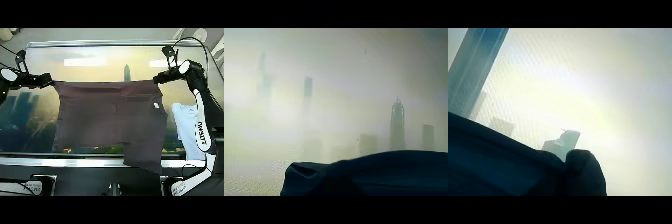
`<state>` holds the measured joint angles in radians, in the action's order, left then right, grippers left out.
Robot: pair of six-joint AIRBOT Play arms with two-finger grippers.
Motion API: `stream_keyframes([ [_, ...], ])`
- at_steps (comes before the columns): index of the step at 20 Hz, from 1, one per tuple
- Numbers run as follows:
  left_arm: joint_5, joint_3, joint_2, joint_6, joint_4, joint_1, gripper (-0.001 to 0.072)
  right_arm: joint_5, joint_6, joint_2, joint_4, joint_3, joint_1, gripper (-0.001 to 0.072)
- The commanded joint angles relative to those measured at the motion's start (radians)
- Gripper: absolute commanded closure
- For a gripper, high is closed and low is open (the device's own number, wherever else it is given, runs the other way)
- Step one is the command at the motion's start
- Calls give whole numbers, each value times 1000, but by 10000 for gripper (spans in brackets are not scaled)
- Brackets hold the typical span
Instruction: Fold the shirts.
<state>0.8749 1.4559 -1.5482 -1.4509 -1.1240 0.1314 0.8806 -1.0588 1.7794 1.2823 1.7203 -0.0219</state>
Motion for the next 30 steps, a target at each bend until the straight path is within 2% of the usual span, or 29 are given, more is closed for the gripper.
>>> stream_keyframes([
  [1,31,-2,-22,5,35,8,681,21,6,-11,8,1,3,695],
  [4,263,-3,-23,31,-8,28,681,354,41,-56,119,1,3,695],
  [6,396,-14,-35,30,-78,27,681,525,34,-48,136,-21,3,695],
  [8,420,-65,-44,29,-88,27,681,548,35,-45,113,-90,3,695],
  [11,419,-138,-61,29,-88,27,681,498,-2,-42,112,-181,3,695],
  [18,416,-163,-87,9,-85,11,679,459,-63,-26,97,-193,3,684],
  [19,420,-161,-88,-9,-85,13,623,457,-64,-27,95,-193,3,570],
  [20,436,-155,-87,-21,-85,20,461,460,-63,-33,90,-193,-1,436],
  [21,467,-142,-86,-26,-85,32,299,485,-45,-47,95,-193,-3,389],
  [24,578,-123,-63,-31,-89,96,292,589,-16,-95,140,-193,-64,381],
  [25,605,-143,-37,-31,-100,118,292,648,-11,-104,139,-193,-101,306],
  [27,600,-248,50,-30,-141,143,290,751,24,-126,142,-225,-155,291],
  [28,584,-340,110,-27,-168,148,280,735,26,-170,168,-295,-163,294],
  [29,555,-448,171,-10,-183,148,187,683,10,-227,182,-382,-162,319],
  [30,514,-560,231,-6,-187,148,160,618,8,-294,158,-483,-161,322],
])
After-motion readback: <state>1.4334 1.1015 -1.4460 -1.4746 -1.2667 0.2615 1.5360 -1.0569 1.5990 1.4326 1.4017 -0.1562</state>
